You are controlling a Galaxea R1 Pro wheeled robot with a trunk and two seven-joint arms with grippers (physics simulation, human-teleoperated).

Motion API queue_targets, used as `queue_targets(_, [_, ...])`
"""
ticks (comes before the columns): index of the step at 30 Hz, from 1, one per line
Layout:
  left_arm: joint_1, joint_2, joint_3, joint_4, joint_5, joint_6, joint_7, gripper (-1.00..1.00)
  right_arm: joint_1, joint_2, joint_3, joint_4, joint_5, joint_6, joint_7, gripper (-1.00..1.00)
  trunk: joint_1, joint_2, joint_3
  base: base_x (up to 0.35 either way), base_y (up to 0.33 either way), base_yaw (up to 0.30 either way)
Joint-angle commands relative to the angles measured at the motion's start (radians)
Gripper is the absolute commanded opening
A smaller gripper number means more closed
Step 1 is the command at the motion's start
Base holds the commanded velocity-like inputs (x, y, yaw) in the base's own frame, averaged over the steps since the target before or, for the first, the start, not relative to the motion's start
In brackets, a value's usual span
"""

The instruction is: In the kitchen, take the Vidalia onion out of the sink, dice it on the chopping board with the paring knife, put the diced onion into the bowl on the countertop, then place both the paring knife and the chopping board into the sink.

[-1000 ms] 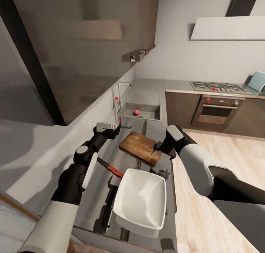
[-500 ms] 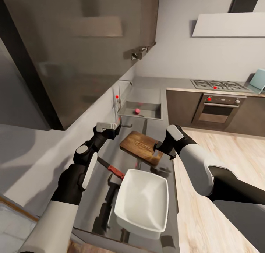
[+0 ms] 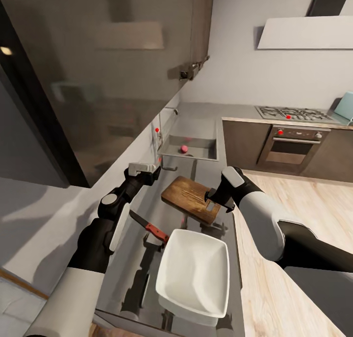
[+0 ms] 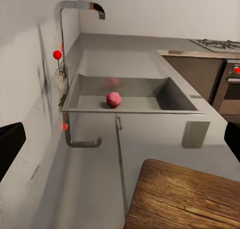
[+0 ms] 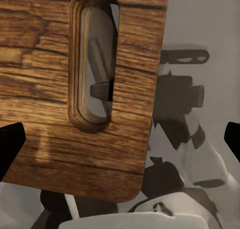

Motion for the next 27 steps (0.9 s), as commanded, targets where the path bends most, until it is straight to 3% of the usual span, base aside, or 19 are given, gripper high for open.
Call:
queue_targets(1, [-0.001, 0.0, 0.001, -0.001, 0.0, 0.006, -0.004, 1.0, -0.001, 0.0, -0.001, -0.002, -0.01, 0.001, -0.01, 1.0, 0.001, -0.002, -0.002, 0.0, 0.0, 0.0])
queue_targets(12, [-0.001, 0.0, 0.001, -0.001, 0.0, 0.006, -0.004, 1.0, -0.001, 0.0, 0.002, -0.002, -0.009, 0.001, -0.011, 1.0, 0.001, -0.002, -0.017, 0.0, 0.0, 0.0])
queue_targets(19, [-0.001, 0.0, 0.001, -0.001, 0.0, 0.007, -0.004, 1.0, -0.001, -0.001, 0.001, -0.002, -0.009, 0.0, -0.09, 1.0, 0.001, -0.002, -0.026, 0.0, 0.0, 0.0])
queue_targets(27, [-0.001, 0.0, 0.001, -0.001, 0.0, 0.008, -0.004, 1.0, -0.001, -0.011, 0.001, -0.035, -0.01, 0.0, -0.103, 1.0, 0.001, -0.002, -0.027, 0.0, 0.0, 0.0])
